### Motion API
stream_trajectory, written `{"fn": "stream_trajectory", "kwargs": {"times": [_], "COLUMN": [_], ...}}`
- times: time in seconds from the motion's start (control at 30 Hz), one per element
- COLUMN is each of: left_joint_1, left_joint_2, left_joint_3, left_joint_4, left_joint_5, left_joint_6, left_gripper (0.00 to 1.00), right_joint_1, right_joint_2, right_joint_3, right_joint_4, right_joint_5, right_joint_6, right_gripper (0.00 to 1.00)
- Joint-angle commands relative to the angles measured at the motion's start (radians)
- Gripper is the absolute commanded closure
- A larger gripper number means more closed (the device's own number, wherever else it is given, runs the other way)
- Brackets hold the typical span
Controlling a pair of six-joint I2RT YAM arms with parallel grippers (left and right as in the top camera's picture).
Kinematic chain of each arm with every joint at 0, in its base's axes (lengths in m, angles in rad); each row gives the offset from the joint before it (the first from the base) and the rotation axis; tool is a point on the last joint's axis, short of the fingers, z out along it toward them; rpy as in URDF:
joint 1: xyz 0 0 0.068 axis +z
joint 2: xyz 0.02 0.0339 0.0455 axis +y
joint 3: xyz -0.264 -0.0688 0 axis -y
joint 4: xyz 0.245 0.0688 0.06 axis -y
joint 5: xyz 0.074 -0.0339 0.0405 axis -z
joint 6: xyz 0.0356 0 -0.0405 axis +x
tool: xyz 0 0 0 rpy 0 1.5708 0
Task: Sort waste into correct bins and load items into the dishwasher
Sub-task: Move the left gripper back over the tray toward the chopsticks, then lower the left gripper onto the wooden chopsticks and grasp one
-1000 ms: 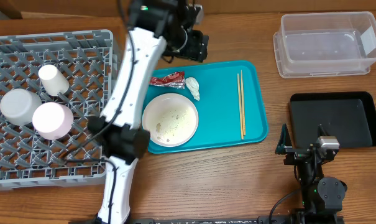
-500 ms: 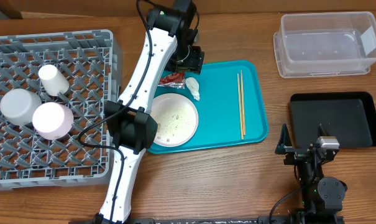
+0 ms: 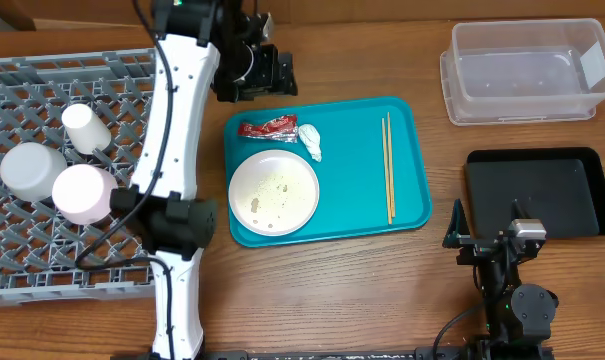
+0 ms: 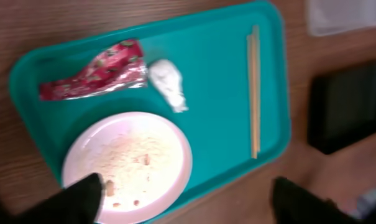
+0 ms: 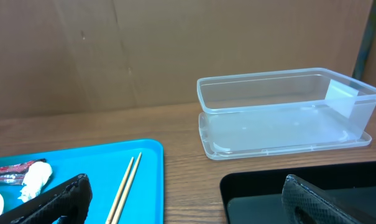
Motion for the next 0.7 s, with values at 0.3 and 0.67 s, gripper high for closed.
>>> {"fn": "stream_trajectory", "kwargs": {"times": [0.3,0.67], "left_joint_1": [-0.24,-0.48], "left_joint_2": [-0.064,0.048], "left_joint_3": [-0.04,-0.055], "left_joint_4": [-0.003,0.078], "left_joint_5": [0.134,-0.033], "left_joint_6": [0.026,-0.217], "left_gripper": [0.0,0.09], "right_joint_1": [-0.003,-0.003], "right_joint_2": [-0.012,-0.012], "right_joint_3": [-0.01,-0.01], "right_joint_4": [0.006,0.006], "right_joint_5": [0.006,0.006], "right_joint_6": [0.003,0.004], "right_gripper": [0.0,0.0]}}
